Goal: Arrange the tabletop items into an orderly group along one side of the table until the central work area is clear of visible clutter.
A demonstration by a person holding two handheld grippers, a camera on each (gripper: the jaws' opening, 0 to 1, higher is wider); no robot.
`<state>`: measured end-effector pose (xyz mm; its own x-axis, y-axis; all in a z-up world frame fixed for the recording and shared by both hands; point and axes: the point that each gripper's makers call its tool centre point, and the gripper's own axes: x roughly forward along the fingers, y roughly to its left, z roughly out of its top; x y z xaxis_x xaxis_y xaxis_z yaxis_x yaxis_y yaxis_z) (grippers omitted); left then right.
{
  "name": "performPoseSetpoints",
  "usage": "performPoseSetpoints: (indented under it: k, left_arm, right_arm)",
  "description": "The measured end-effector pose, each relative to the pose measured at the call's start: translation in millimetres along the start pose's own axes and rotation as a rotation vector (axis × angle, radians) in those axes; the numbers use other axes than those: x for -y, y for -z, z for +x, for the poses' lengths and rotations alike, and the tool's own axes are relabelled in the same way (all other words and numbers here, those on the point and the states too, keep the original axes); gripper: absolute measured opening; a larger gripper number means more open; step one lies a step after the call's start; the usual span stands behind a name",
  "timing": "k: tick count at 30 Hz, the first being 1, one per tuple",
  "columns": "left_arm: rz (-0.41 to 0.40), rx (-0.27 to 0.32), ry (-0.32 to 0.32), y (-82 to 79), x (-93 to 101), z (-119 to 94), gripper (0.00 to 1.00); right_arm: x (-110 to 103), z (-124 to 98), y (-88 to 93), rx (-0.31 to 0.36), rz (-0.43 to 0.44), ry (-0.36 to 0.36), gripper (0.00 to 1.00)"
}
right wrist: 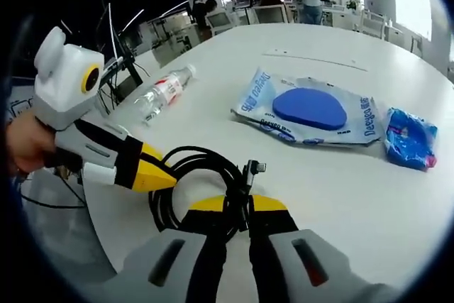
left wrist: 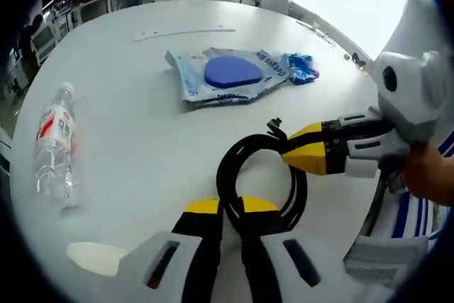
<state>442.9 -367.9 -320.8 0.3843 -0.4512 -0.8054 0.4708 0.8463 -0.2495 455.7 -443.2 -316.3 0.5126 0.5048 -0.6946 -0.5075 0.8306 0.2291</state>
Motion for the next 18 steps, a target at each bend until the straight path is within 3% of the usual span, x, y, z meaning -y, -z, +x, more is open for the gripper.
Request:
performPoseSetpoints:
  k: [18]
  left_arm:
    - [0.048,0.039,0.039,-29.0,27.2,-7,0.05]
  right_arm:
    - [18,-33,-15.4,0.057,0.016,0.035,0.08]
